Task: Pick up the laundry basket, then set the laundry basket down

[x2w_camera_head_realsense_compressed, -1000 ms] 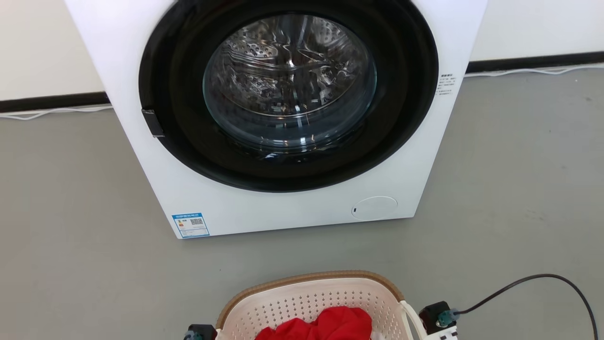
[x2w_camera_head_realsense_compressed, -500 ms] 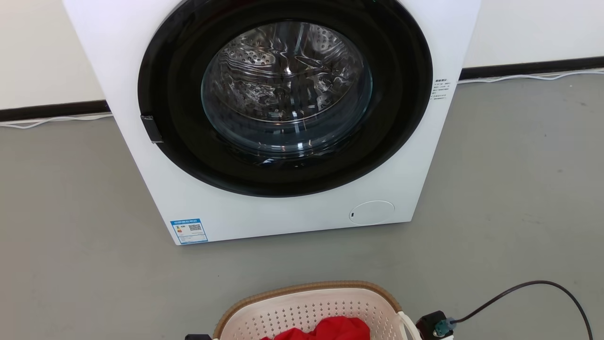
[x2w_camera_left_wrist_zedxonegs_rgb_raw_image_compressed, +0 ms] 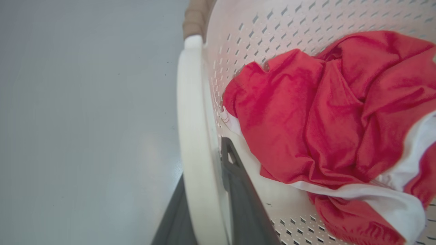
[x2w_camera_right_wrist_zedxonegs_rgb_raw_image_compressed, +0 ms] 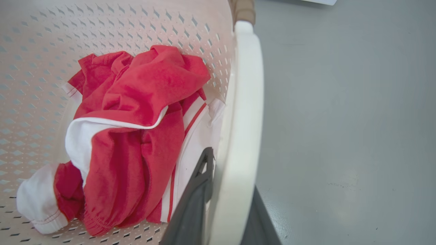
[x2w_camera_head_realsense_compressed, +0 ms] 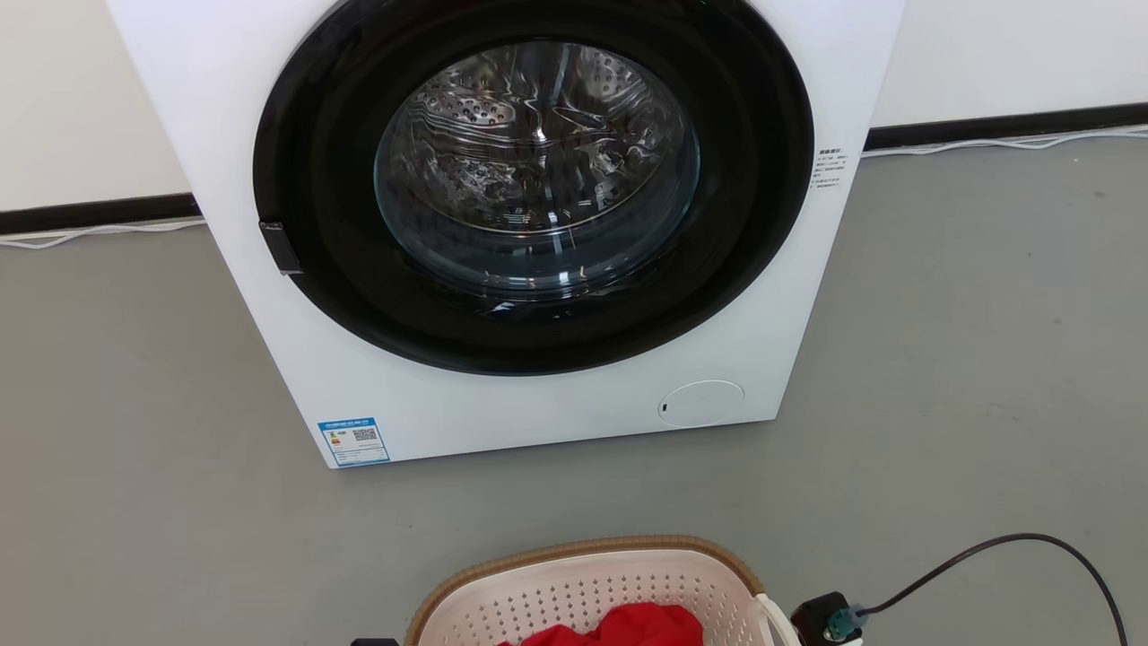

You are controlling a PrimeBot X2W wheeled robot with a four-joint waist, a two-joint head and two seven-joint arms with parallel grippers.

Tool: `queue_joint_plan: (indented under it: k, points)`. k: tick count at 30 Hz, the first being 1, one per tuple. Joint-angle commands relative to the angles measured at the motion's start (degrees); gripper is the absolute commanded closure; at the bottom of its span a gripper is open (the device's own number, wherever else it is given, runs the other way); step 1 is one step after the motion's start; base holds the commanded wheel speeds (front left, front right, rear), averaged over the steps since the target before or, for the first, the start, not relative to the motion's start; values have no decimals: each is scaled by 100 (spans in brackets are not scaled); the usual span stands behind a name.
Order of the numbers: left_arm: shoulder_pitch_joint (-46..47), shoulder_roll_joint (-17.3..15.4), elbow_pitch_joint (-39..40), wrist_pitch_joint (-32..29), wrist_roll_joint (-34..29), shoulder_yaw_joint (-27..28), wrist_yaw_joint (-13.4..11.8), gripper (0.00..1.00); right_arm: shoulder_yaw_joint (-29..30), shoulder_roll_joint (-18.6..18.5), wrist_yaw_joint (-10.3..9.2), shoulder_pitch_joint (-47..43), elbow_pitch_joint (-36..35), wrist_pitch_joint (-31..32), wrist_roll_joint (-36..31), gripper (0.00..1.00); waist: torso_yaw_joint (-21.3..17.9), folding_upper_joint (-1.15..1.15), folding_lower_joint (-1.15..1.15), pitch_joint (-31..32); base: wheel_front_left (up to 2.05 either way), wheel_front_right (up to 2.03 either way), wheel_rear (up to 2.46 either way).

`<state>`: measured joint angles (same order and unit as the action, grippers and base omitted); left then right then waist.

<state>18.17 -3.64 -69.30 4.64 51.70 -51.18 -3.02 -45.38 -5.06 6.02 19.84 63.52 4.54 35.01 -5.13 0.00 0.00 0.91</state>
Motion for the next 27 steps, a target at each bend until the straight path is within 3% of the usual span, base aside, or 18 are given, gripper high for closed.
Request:
queue_joint_plan:
  k: [1, 27]
  points:
    - [307, 77, 151, 165, 38, 37, 21, 100, -218, 218, 147, 30, -166, -11, -10, 100, -4, 0, 0, 5, 0, 0, 0]
    - [375, 77, 68, 239, 397, -331, 21, 100, -329, 218, 147, 69, -65, -78, 147, 100, -76, 0, 0, -12, 0, 0, 0]
